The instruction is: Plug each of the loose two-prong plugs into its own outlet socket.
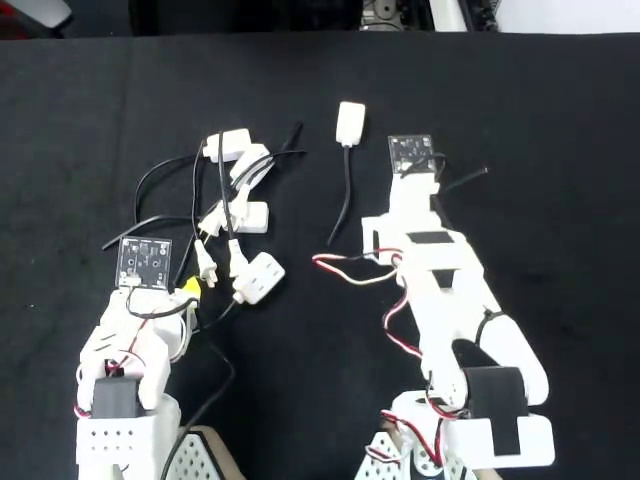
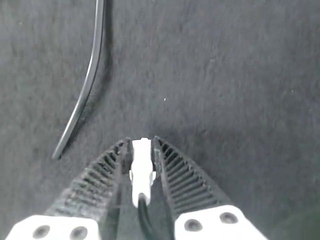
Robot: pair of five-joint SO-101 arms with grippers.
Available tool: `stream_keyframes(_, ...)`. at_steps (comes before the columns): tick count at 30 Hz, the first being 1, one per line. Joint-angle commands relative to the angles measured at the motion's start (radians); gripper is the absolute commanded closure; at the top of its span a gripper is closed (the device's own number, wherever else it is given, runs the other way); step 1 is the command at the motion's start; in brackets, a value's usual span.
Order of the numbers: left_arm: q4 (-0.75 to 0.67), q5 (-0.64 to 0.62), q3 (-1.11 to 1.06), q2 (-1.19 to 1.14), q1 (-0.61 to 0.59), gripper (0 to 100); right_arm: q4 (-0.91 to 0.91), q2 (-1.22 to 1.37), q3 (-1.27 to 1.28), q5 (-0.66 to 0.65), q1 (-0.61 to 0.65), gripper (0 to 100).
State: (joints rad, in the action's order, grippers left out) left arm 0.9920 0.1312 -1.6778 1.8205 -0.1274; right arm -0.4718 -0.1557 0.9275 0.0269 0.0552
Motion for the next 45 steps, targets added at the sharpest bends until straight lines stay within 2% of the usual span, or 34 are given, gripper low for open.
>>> stream_keyframes(1,0.000,0.009,-0.015,0.003,-0.008,81,-0.046,0.007,0.002,-0.037,-0.003,98.2)
stream_keyframes(14,-0.002,0.011,-0.016,0.003,-0.008,81,-0.048,0.007,0.004,-0.046,0.000,98.2)
stream_keyframes(17,-0.002,0.011,-0.016,0.003,-0.008,81,-0.080,0.007,0.002,-0.087,-0.002,98.2)
stream_keyframes(22,-0.002,0.011,-0.016,0.003,-0.008,81,-0.106,0.007,0.004,-0.101,-0.005,92.8)
stream_keyframes(45,-0.002,0.011,-0.016,0.003,-0.008,81,-0.141,0.007,0.002,-0.150,-0.005,94.2)
